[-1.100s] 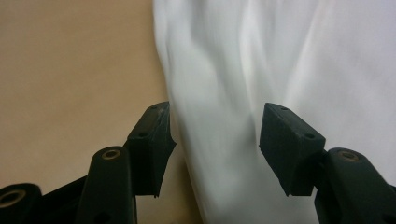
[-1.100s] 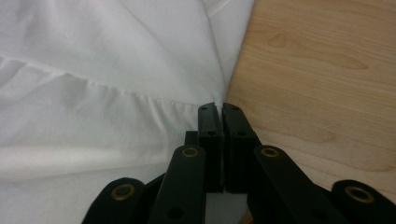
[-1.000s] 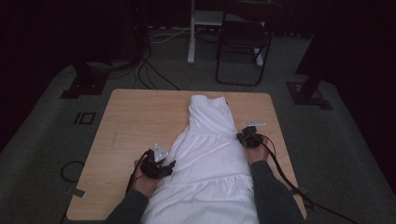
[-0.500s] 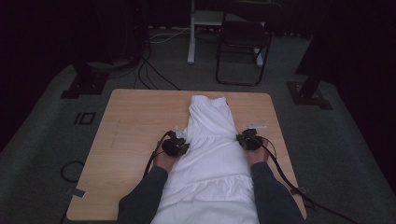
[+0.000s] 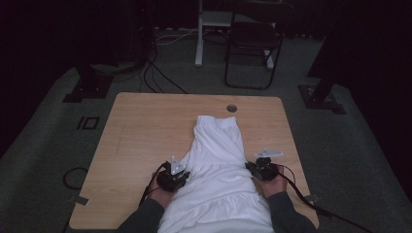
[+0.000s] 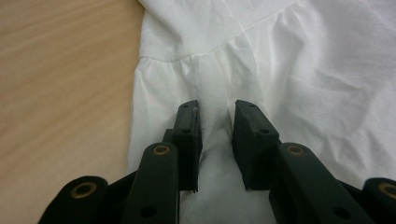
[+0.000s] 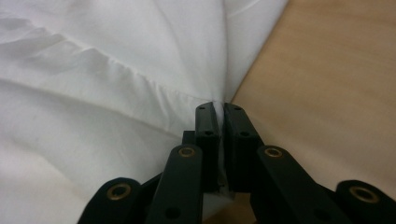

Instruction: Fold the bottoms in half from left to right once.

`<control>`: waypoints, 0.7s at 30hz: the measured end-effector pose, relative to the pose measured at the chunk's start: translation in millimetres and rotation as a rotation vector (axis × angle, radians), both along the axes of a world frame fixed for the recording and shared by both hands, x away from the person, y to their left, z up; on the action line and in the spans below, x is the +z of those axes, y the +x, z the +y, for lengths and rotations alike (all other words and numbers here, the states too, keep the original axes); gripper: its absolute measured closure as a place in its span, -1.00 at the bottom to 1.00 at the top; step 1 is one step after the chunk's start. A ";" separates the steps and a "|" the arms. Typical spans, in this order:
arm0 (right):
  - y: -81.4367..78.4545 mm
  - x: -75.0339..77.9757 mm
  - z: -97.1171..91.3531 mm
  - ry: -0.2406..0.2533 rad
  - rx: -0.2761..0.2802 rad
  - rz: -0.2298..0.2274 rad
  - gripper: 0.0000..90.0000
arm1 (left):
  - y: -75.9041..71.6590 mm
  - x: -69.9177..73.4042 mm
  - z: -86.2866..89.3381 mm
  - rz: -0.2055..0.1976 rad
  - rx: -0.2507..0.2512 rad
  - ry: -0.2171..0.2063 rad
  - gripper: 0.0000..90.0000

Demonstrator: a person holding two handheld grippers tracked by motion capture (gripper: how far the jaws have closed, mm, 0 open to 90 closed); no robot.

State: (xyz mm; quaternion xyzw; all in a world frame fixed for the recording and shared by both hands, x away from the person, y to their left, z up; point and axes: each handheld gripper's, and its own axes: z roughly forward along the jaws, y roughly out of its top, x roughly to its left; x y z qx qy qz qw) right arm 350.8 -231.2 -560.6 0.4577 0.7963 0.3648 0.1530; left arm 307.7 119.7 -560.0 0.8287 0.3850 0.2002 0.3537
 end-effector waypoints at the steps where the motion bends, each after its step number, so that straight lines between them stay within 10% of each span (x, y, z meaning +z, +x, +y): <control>1: 0.0 0.0 0.0 0.000 0.000 0.000 0.89 | 0.0 0.0 0.0 0.000 0.000 0.000 0.58; 7: -5.5 13.7 -5.7 0.041 0.010 0.017 0.31 | -0.1 -0.2 1.0 0.007 -0.006 -0.009 0.53; 12: 34.7 54.5 11.1 0.111 0.049 -0.085 0.13 | 0.5 -1.0 1.4 0.003 -0.006 -0.018 0.51; 21: 99.5 57.0 53.4 0.166 0.092 -0.065 0.05 | 0.1 -1.7 2.6 0.002 -0.008 -0.025 0.51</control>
